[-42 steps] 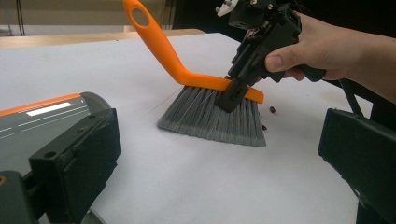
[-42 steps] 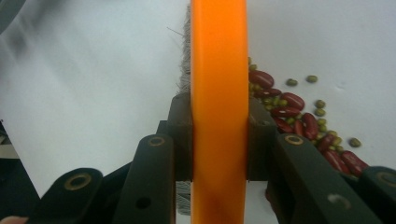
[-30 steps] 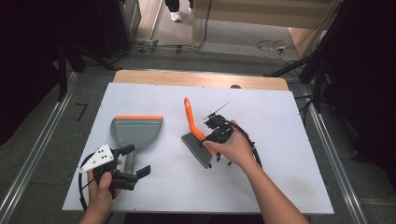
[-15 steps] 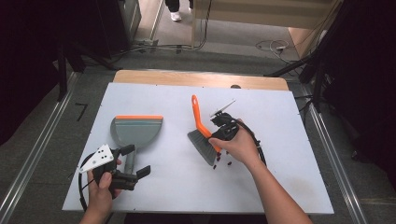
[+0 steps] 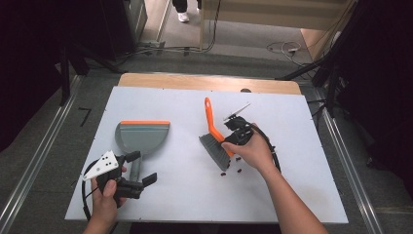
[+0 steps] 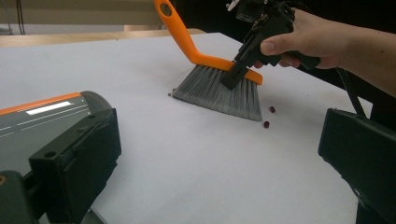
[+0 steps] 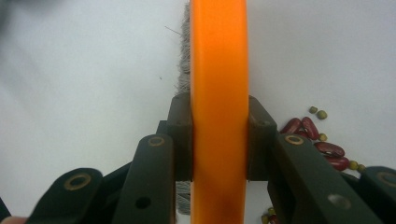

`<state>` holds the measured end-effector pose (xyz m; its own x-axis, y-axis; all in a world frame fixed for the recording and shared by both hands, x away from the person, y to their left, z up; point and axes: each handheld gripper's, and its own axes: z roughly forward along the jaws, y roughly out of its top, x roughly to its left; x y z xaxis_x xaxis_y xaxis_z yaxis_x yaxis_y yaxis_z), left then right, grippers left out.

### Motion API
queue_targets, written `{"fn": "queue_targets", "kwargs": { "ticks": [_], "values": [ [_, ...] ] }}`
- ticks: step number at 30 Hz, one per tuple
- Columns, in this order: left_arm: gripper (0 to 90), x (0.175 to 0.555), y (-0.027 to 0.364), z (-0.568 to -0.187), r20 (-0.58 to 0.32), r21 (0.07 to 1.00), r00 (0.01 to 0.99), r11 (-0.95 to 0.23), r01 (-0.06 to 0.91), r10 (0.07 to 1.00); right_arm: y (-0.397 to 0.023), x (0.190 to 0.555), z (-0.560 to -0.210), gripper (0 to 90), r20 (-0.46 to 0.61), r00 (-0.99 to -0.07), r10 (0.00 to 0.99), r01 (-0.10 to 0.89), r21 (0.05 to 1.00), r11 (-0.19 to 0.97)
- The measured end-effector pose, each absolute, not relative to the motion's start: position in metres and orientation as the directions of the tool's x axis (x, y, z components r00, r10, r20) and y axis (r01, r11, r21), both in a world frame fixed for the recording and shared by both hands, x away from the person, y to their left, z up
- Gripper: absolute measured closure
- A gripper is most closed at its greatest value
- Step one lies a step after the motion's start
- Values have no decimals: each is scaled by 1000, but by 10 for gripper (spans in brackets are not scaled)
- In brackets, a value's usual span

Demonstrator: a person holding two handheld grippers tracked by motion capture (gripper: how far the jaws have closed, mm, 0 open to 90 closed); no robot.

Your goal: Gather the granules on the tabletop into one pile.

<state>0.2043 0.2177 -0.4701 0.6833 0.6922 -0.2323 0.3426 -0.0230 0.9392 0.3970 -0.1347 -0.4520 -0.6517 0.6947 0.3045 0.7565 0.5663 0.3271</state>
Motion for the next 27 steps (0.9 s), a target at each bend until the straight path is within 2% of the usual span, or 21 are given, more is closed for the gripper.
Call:
{"fn": "queue_targets", "kwargs": {
  "ticks": [9, 15, 23, 27],
  "values": [
    [3, 205, 216, -470, -229, 940, 686, -27, 341, 691, -137, 397, -443, 686, 338, -658, 673, 752, 339, 565],
    [3, 205, 217, -471, -231, 939, 685, -26, 343, 691, -143, 392, -423, 686, 333, -696, 636, 715, 396, 575],
    [3, 205, 217, -470, -228, 939, 683, -27, 342, 694, -141, 362, -405, 686, 221, -832, 509, 553, 409, 726],
    [3, 205, 216, -470, -229, 940, 684, -25, 340, 693, -142, 346, -408, 686, 210, -876, 434, 482, 393, 783]
  ]
}}
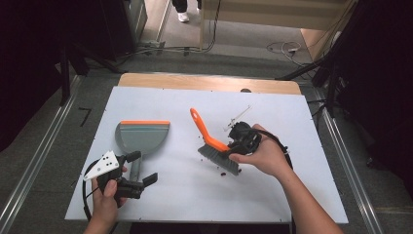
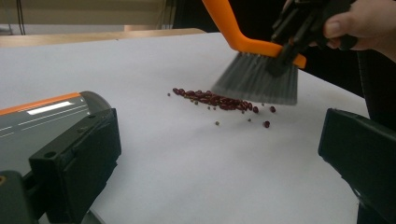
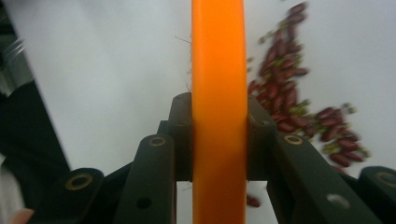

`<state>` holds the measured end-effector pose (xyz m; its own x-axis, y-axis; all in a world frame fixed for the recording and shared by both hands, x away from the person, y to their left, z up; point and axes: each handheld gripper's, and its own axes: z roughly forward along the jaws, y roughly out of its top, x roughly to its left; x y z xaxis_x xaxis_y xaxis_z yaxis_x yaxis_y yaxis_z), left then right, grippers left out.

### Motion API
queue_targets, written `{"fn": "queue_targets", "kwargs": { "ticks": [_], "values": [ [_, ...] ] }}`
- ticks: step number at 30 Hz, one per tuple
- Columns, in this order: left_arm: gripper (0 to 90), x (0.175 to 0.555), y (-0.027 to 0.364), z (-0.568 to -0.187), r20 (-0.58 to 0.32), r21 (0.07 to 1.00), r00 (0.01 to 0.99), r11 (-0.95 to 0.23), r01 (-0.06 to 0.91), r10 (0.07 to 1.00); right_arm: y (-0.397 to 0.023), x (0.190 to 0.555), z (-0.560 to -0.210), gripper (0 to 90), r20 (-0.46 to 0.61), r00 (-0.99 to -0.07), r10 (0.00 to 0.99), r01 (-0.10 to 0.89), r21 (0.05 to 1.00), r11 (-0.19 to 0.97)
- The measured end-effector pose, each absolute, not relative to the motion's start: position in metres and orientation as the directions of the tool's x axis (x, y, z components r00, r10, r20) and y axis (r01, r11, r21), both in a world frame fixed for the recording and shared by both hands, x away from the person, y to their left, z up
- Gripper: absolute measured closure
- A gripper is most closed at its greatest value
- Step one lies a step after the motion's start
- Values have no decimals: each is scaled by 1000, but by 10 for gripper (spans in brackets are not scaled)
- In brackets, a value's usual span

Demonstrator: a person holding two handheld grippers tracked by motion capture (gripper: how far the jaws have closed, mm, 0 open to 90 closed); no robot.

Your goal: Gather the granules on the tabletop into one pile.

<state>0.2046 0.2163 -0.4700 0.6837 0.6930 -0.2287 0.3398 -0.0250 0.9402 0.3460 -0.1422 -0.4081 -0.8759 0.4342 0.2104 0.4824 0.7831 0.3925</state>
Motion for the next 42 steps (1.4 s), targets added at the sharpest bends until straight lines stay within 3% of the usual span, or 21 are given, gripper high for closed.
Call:
{"fn": "queue_targets", "kwargs": {
  "ticks": [7, 27, 33, 42],
  "values": [
    [3, 204, 215, -470, -226, 940, 684, -29, 340, 694, -133, 325, -434, 686, 227, -934, 275, 340, 333, 880],
    [3, 205, 217, -471, -231, 938, 683, -27, 345, 693, -146, 379, -443, 684, 191, -924, 330, 379, 355, 855],
    [3, 205, 217, -471, -230, 938, 682, -30, 346, 694, -148, 385, -438, 685, 137, -915, 379, 402, 358, 843],
    [3, 206, 217, -472, -227, 938, 683, -32, 345, 694, -150, 381, -423, 686, 176, -899, 401, 436, 425, 793]
  ]
}}
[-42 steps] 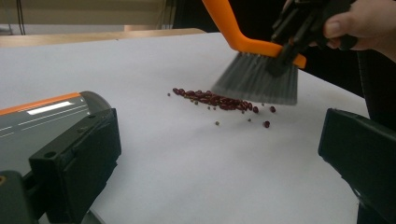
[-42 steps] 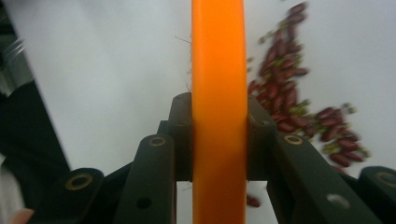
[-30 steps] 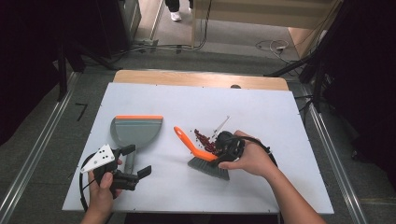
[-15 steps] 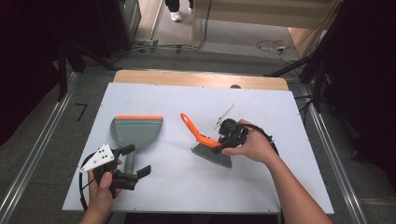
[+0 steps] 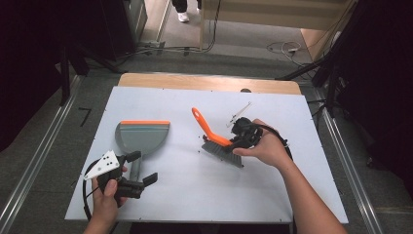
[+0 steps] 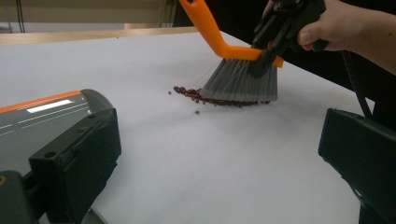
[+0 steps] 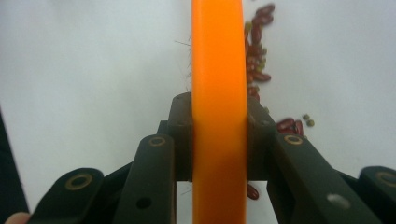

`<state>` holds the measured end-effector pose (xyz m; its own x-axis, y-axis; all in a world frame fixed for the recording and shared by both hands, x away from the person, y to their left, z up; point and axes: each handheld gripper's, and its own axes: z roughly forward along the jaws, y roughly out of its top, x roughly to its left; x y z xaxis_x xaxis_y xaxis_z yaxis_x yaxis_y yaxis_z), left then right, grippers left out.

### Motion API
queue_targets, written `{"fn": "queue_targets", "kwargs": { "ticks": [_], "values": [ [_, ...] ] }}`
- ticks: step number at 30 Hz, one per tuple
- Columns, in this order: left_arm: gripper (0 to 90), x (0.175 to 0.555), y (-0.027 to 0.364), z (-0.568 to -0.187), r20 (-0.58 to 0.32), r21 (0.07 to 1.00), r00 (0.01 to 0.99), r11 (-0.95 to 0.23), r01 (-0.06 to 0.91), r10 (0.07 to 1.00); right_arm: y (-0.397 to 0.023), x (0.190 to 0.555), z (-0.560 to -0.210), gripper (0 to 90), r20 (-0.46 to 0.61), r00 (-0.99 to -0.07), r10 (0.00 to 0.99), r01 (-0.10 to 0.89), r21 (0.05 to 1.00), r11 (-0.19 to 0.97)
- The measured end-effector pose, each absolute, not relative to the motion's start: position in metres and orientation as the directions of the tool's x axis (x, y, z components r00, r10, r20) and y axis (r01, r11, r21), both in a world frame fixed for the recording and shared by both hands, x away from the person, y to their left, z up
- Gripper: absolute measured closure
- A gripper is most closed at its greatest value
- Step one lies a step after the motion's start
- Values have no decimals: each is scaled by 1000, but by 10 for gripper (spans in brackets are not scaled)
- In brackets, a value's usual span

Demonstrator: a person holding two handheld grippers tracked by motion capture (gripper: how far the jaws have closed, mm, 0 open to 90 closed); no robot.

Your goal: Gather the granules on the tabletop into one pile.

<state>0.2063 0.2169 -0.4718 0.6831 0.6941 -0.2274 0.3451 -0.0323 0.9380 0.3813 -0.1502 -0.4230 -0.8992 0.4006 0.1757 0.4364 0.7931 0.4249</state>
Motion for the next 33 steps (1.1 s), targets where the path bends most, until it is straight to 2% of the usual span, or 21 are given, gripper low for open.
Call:
{"fn": "queue_targets", "kwargs": {
  "ticks": [3, 7, 10, 12, 19, 24, 28, 33],
  "values": [
    [3, 207, 216, -472, -224, 938, 686, -37, 345, 692, -138, 376, -419, 686, 219, -870, 441, 491, 444, 749],
    [3, 206, 216, -471, -225, 938, 685, -36, 344, 693, -112, 372, -426, 685, 268, -854, 445, 520, 443, 731],
    [3, 205, 217, -471, -228, 939, 685, -30, 342, 692, -98, 371, -434, 686, 287, -841, 458, 540, 411, 735],
    [3, 205, 218, -471, -229, 939, 683, -27, 342, 694, -96, 375, -441, 685, 263, -841, 473, 541, 386, 747],
    [3, 205, 220, -471, -229, 940, 684, -27, 341, 693, -123, 396, -447, 685, 304, -773, 557, 635, 370, 679],
    [3, 206, 217, -471, -228, 938, 684, -32, 345, 693, -140, 400, -446, 685, 299, -747, 594, 664, 374, 647],
    [3, 206, 216, -472, -228, 937, 686, -35, 347, 691, -152, 399, -440, 686, 364, -733, 574, 680, 412, 607],
    [3, 206, 216, -471, -228, 939, 685, -31, 344, 692, -175, 391, -419, 685, 378, -713, 590, 697, 470, 541]
  ]
}}
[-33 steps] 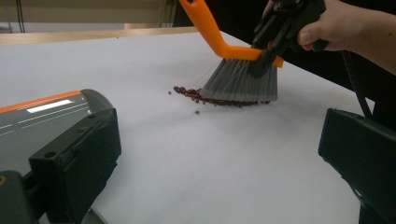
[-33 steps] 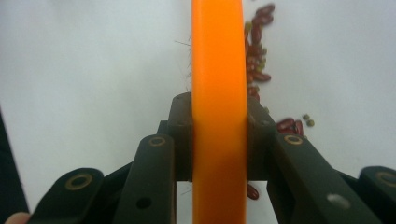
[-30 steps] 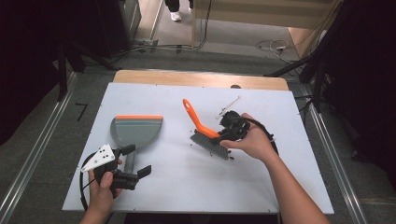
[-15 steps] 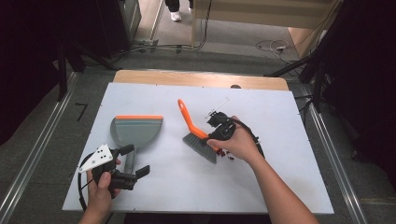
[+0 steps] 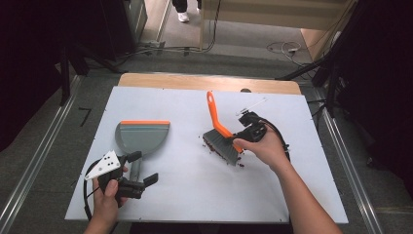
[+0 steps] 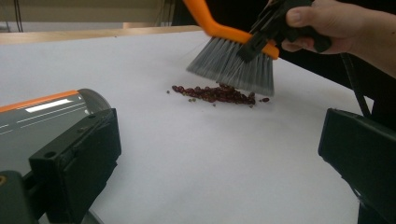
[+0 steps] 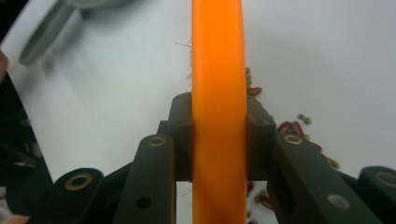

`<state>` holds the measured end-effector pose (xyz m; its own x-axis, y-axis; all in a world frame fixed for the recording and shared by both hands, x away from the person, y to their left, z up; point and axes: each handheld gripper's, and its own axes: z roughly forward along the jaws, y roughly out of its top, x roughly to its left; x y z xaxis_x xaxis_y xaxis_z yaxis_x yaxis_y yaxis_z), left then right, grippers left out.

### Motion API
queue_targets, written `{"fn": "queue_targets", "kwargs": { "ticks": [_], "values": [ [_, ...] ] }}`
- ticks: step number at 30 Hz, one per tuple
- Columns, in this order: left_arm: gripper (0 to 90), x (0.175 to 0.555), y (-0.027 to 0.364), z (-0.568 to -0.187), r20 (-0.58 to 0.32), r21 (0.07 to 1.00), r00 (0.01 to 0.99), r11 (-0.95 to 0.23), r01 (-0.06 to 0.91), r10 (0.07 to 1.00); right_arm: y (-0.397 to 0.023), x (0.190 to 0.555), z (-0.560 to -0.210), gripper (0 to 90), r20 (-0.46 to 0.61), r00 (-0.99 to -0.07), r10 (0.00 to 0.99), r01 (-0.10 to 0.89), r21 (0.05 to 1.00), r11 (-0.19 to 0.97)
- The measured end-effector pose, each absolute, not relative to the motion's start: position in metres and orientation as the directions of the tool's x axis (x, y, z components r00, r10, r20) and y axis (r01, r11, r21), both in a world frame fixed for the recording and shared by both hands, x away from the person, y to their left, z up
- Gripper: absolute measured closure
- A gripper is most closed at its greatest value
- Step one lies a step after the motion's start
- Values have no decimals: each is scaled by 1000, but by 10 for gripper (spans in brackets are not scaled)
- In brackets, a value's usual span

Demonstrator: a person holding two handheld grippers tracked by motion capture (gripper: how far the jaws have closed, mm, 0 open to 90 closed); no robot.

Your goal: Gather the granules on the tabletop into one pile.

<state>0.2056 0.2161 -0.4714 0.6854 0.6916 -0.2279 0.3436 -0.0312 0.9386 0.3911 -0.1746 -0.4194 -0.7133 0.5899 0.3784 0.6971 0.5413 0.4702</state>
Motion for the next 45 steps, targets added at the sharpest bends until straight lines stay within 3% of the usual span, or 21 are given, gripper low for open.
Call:
{"fn": "queue_targets", "kwargs": {
  "ticks": [6, 14, 22, 38, 42, 45],
  "values": [
    [3, 206, 216, -472, -230, 938, 685, -30, 345, 691, -208, 383, -405, 685, 203, -632, 748, 724, 497, 477],
    [3, 206, 212, -471, -227, 937, 688, -37, 347, 689, -208, 372, -433, 685, -85, -508, 857, 746, 456, 486],
    [3, 206, 213, -471, -224, 938, 689, -40, 345, 689, -167, 358, -441, 686, -181, -536, 824, 698, 454, 554],
    [3, 206, 215, -471, -228, 938, 686, -32, 345, 691, -137, 359, -436, 686, -155, -618, 771, 649, 453, 611],
    [3, 207, 215, -471, -228, 938, 685, -33, 346, 692, -137, 366, -425, 686, -180, -704, 686, 532, 507, 679],
    [3, 207, 215, -471, -225, 937, 686, -38, 346, 692, -130, 378, -421, 686, -308, -807, 503, 317, 493, 810]
  ]
}}
